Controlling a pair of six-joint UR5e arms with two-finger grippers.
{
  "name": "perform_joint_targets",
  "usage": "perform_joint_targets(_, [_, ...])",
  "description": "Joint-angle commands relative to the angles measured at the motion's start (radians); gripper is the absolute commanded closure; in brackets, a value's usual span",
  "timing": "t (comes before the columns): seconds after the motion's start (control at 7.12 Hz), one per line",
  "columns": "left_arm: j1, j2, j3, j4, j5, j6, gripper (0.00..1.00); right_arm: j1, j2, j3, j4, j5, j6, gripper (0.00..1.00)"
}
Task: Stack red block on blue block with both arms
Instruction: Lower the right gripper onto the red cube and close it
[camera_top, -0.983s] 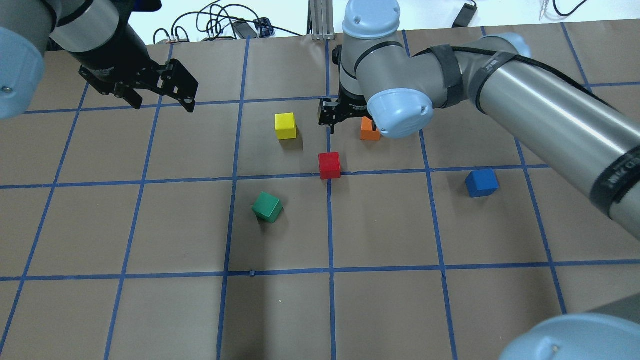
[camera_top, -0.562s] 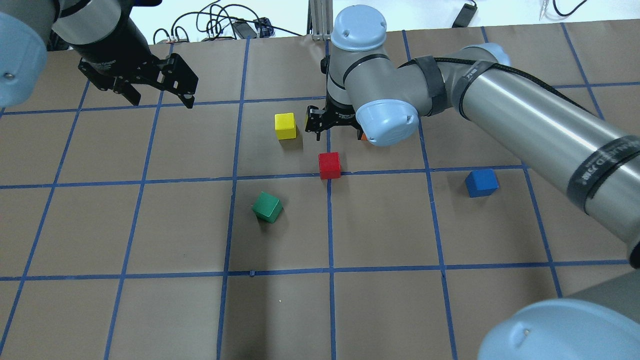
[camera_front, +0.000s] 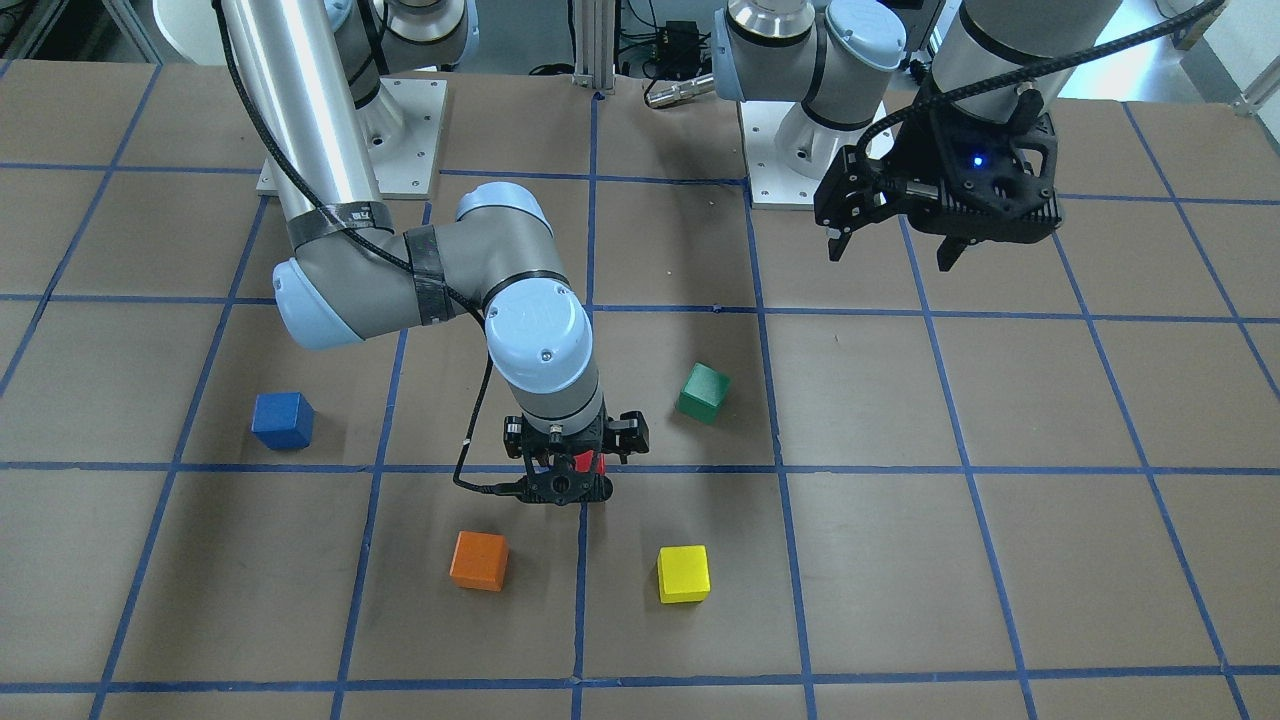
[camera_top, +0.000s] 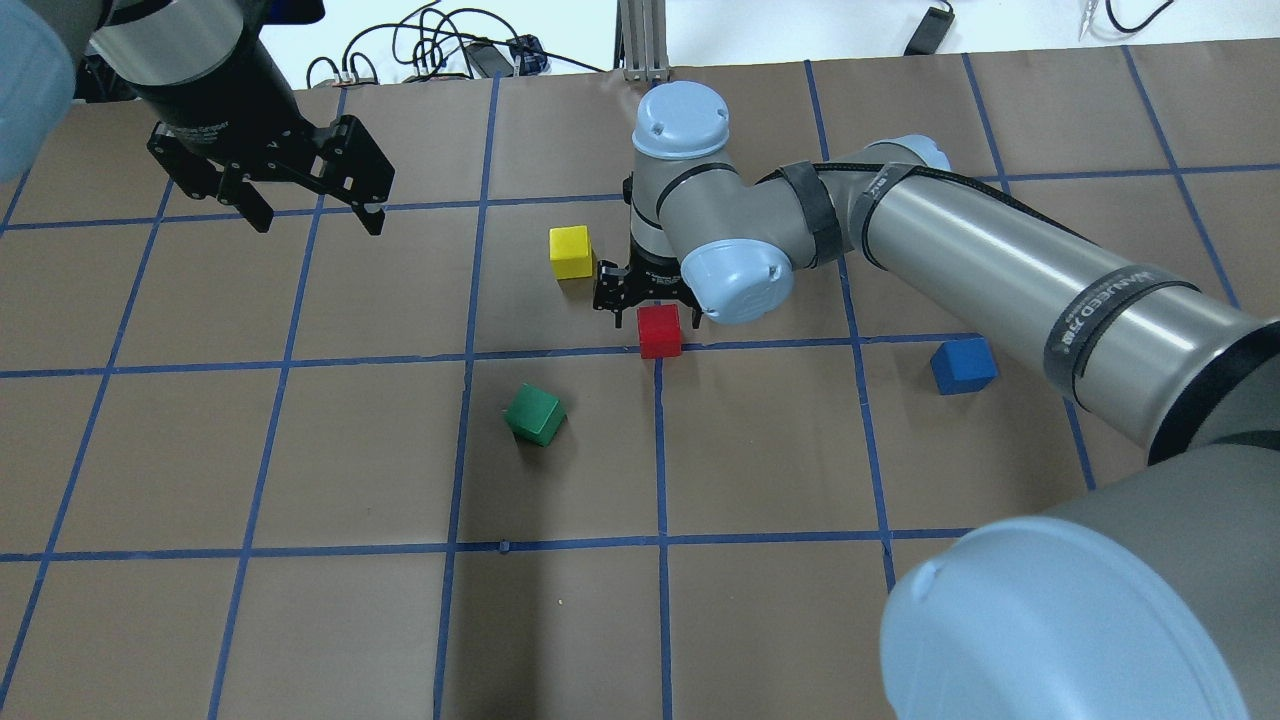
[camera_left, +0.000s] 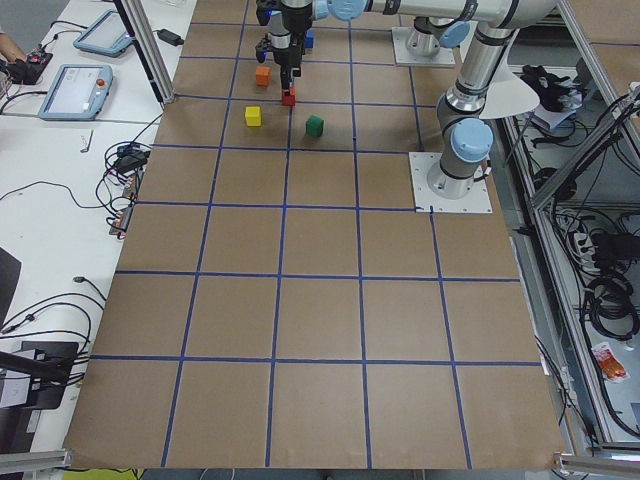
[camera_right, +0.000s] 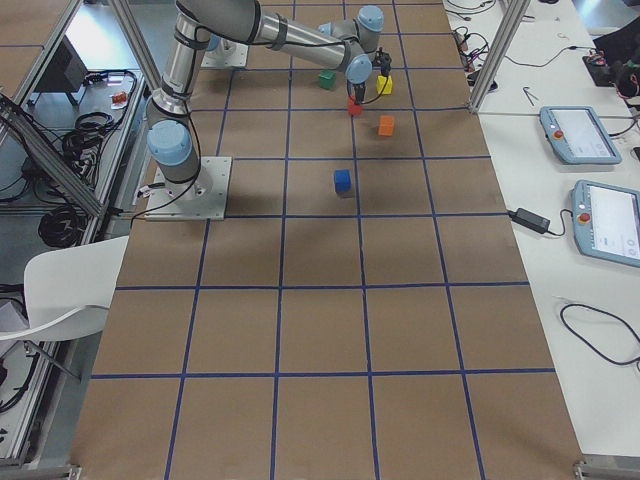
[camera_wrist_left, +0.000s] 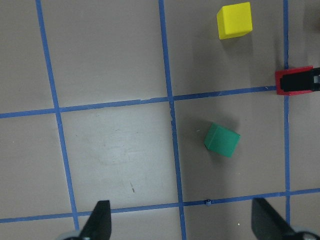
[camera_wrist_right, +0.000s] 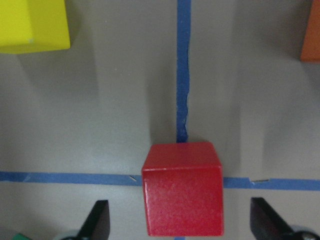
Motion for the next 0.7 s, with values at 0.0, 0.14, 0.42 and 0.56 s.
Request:
perform_joint_targets(0.0, [-0.001,0.005,-0.005,0.003,-0.004,-0.011,0.0,0.001,0.036,0.0,0.0,0.002,0.0,0.0])
perform_joint_targets(0.14, [-0.001,0.008,-0.006,0.002,-0.006,-0.011,0.0,0.001,0.039,0.0,-0.001,0.0,-0.005,0.0])
perform_joint_targets(0.42, [-0.001,0.012,-0.008,0.002,0.001,-0.012,0.0,0.001,0.039,-0.001,-0.03,0.0,-0.002,0.72])
perform_joint_targets(0.56, [-0.001,0.025,-0.009,0.005,0.004,0.004,0.0,0.001,0.036,-0.006,-0.027,0.0,-0.002,0.94])
